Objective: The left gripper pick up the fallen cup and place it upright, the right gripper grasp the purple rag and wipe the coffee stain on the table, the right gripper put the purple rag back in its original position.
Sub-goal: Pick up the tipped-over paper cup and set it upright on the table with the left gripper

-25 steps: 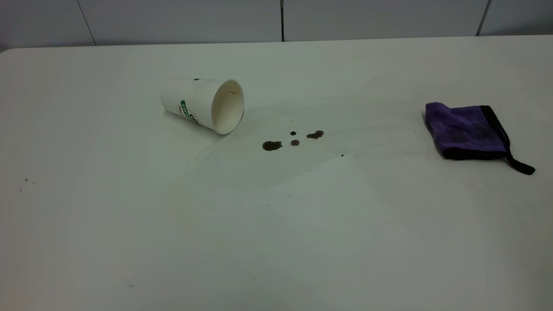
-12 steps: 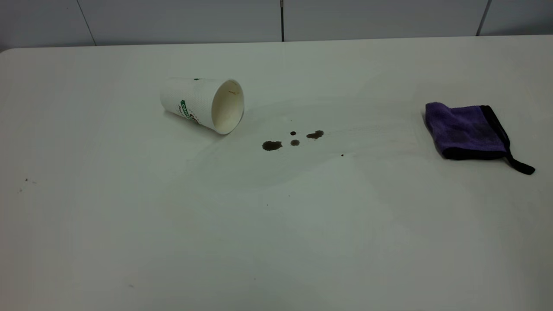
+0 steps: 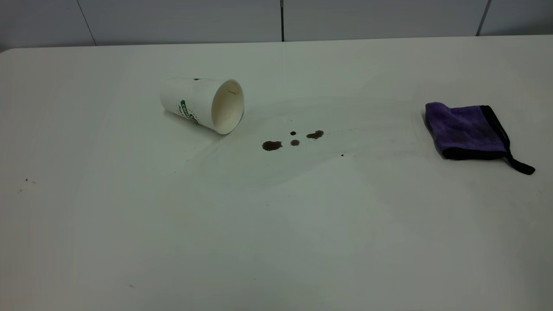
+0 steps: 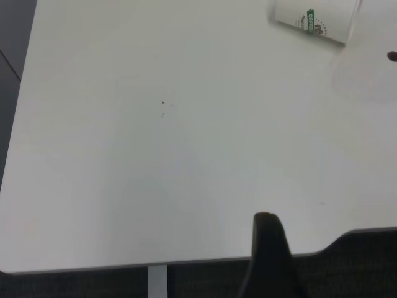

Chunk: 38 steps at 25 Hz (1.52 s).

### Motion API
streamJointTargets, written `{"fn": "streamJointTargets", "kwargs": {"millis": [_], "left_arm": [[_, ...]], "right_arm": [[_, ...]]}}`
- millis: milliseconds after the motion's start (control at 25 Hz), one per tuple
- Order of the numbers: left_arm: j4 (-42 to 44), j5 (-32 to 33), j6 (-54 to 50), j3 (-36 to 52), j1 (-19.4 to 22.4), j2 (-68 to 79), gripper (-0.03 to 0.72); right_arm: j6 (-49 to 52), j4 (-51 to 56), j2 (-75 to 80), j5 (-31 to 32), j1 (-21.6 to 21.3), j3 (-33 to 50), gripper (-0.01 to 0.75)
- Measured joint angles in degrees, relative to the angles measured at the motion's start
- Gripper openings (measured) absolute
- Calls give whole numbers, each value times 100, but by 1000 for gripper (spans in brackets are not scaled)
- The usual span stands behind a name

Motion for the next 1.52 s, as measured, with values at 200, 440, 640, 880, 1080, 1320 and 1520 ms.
{"fn": "streamJointTargets", "kwargs": {"millis": [200, 440, 640, 880, 1080, 1320, 1520], "left_arm": [[87, -34, -171, -45, 0, 354, 539], [835, -921, -678, -872, 0, 2508, 539], [1316, -1774, -873, -1705, 0, 4695, 617], [1511, -2253, -875, -2718, -419, 7125, 720], [2300, -2301, -1510, -3923, -1544, 9173, 717], [3177, -1964, -2299, -5422, -2548, 11350, 716], [3436, -1877, -2361, -6347, -2987, 12453, 716]], "right_arm": [[0, 0, 0, 0, 0, 0, 586], [0, 0, 0, 0, 0, 0, 586], [0, 0, 0, 0, 0, 0, 586], [0, 0, 0, 0, 0, 0, 586], [0, 0, 0, 0, 0, 0, 586], [0, 0, 0, 0, 0, 0, 586], [0, 0, 0, 0, 0, 0, 586]]}}
